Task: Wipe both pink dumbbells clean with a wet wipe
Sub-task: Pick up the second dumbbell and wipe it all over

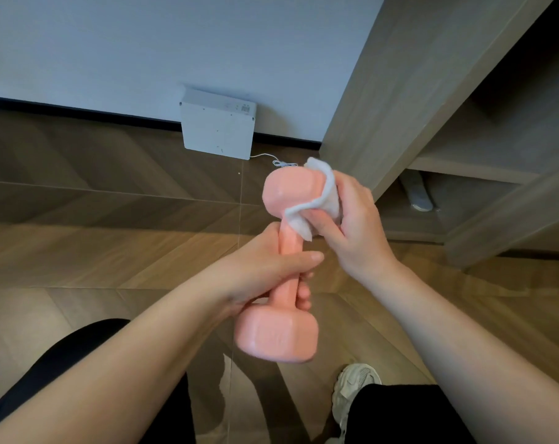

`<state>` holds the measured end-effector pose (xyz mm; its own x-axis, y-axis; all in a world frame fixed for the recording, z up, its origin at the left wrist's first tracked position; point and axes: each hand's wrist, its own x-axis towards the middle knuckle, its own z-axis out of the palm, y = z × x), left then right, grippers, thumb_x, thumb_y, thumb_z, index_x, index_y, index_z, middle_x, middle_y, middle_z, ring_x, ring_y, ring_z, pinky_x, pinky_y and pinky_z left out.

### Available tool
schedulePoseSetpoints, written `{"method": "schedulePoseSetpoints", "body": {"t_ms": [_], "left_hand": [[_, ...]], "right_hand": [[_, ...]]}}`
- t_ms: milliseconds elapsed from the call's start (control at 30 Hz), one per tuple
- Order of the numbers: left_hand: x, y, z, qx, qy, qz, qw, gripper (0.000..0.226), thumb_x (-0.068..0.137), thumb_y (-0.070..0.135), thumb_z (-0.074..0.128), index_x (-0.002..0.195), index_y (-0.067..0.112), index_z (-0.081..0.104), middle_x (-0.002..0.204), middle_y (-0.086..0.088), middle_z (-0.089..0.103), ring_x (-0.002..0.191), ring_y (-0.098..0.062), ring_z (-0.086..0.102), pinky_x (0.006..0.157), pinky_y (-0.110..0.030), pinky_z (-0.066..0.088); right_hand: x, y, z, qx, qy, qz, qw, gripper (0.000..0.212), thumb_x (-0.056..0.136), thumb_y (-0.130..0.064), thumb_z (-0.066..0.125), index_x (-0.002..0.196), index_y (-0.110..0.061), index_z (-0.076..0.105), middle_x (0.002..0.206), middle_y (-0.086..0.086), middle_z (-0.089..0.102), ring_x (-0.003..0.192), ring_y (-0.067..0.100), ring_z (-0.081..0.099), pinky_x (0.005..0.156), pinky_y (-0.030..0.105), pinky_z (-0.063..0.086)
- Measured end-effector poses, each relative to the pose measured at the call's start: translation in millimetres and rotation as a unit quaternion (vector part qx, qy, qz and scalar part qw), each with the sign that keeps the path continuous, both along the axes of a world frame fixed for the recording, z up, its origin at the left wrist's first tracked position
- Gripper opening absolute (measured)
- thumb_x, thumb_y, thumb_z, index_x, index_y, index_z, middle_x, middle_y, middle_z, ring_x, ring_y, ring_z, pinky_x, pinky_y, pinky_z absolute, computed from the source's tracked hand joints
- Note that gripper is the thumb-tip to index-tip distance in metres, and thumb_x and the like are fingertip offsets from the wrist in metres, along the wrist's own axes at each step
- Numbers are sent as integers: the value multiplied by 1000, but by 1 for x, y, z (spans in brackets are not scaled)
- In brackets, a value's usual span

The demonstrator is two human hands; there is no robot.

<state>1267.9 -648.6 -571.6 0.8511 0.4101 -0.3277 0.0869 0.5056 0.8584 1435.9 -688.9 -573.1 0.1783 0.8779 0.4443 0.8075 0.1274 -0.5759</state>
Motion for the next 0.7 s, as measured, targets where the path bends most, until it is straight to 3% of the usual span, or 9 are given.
{"method": "schedulePoseSetpoints", "body": {"t_ms": [67, 133, 200, 267, 400, 533, 700], "left_hand": [[4, -3, -5, 16, 41, 37, 998, 35, 89, 1, 64, 118, 11, 46, 71, -8, 52, 53, -16, 54, 53, -31, 55], [5, -3, -7, 26, 69, 54, 996, 22, 85, -2, 68, 96, 9, 52, 59, -8, 48, 45, -15, 49, 45, -26, 48], [3, -2, -6, -6, 49, 30, 998, 25, 83, -1, 71, 75, 12, 50, 49, -8, 42, 40, -15, 42, 43, -24, 42], [2, -4, -3, -77, -1, -1, 997, 31, 80, -2, 72, 68, 14, 47, 53, -6, 37, 39, -13, 39, 40, -21, 40], [1, -7, 0, -182, -75, -35, 980, 22, 76, -3, 63, 71, 13, 48, 57, -2, 29, 36, -6, 37, 36, -18, 38], [-3, -2, 2, -161, -102, -66, 979, 23, 77, 0, 60, 71, 10, 41, 62, -9, 15, 36, -9, 38, 37, -19, 41], [7, -4, -2, -97, -23, 18, 995, 15, 78, -4, 57, 83, 8, 51, 62, -9, 42, 49, -16, 48, 46, -26, 47]], "right_hand": [[-2, -1, -5, -1, -66, 0, 998, 58, 91, -59, 47, 125, -12, 56, 115, -3, 61, 108, 13, 52, 98, 46, 39], [-3, -1, -9, 7, -89, -4, 996, 57, 91, -59, 49, 124, -12, 56, 114, -3, 60, 109, 13, 51, 99, 47, 37], [-6, 1, -7, 29, -80, 6, 996, 61, 92, -63, 42, 125, -13, 54, 118, -3, 59, 112, 14, 51, 100, 49, 37], [-8, 4, -4, 60, -68, 27, 996, 67, 93, -65, 33, 129, -12, 53, 126, -1, 57, 118, 16, 52, 100, 53, 37], [-5, 2, 0, 62, -35, 41, 997, 70, 93, -66, 31, 133, -11, 50, 142, 1, 46, 135, 17, 42, 106, 57, 30], [-2, -3, -1, 48, 4, 51, 998, 70, 92, -68, 36, 138, -16, 44, 139, -9, 43, 132, 16, 43, 106, 55, 34], [5, -6, -1, -37, 30, 44, 998, 70, 88, -68, 43, 135, -16, 44, 124, -8, 52, 113, 18, 55, 92, 45, 47]]}}
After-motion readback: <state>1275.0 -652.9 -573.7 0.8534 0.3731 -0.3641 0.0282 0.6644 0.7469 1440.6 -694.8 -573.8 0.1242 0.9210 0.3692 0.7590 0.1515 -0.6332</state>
